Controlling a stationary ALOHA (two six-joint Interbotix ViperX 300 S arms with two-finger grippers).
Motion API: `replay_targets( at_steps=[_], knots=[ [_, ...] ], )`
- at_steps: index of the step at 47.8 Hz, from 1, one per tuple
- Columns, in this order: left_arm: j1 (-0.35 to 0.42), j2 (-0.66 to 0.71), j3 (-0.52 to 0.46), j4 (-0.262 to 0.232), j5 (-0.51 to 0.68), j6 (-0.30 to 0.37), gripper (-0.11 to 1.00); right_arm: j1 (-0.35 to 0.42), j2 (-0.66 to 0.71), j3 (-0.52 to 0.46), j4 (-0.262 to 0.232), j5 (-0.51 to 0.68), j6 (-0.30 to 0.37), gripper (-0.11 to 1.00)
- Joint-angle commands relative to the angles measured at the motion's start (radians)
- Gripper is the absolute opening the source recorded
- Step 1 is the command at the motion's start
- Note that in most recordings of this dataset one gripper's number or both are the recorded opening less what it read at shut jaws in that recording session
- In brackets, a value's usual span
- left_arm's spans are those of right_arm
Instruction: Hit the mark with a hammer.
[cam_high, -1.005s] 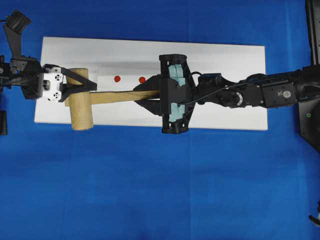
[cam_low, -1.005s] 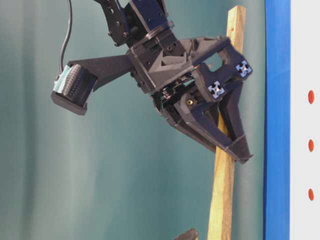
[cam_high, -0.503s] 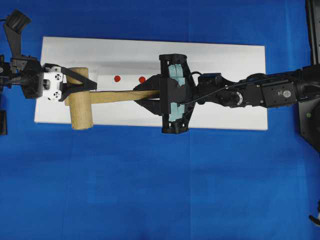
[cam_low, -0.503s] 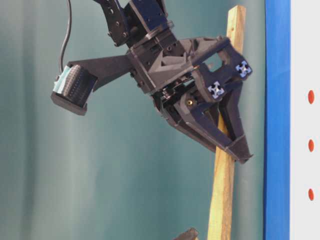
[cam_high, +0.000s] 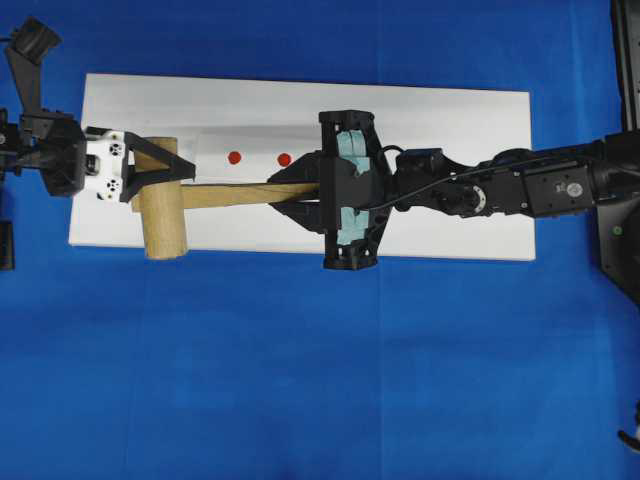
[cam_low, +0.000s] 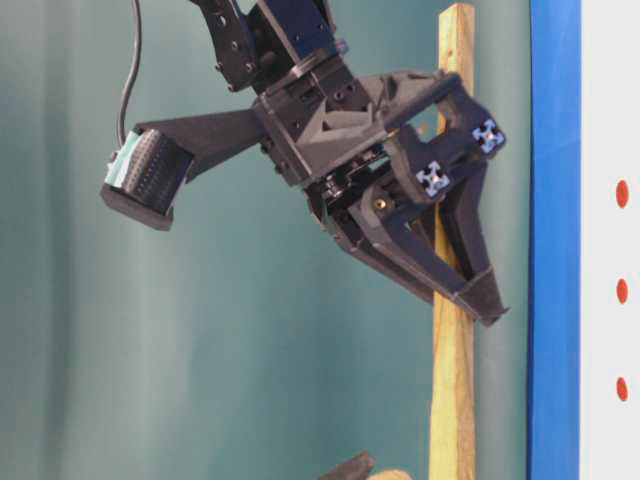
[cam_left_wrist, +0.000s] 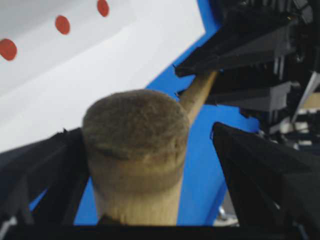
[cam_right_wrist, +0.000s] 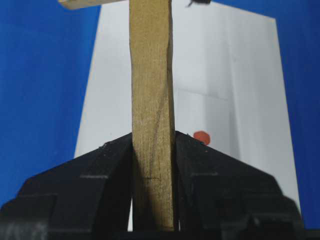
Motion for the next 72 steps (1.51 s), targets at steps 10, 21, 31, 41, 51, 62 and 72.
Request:
replay_targets(
  at_steps=[10,21,31,41,51,62,72],
  knots=[
    [0.003,-0.112,0.028,-0.002,0.037,-0.002,0.90,0.017,-0.126,0.072,0.018,-0.008,0.009,0.09],
    [0.002,-0.225,0.063,0.000,0.104,0.000,0.90,0.020,-0.201,0.156,0.046,-0.009,0.028,0.09],
    [0.003,-0.296,0.077,0.003,0.152,0.005,0.90,0.028,-0.242,0.196,0.049,-0.014,0.052,0.09],
    [0.003,-0.304,0.080,0.021,0.152,0.100,0.90,0.057,-0.242,0.190,0.058,-0.015,0.077,0.09],
    [0.003,-0.295,0.078,0.021,0.127,0.328,0.89,0.163,-0.233,0.187,0.100,-0.061,0.161,0.09],
    [0.026,-0.253,0.077,0.021,0.041,0.520,0.87,0.305,-0.153,0.153,0.140,-0.192,0.270,0.09],
    [0.074,-0.235,0.077,0.021,0.012,0.627,0.87,0.390,-0.052,0.081,0.161,-0.250,0.302,0.09]
  ],
)
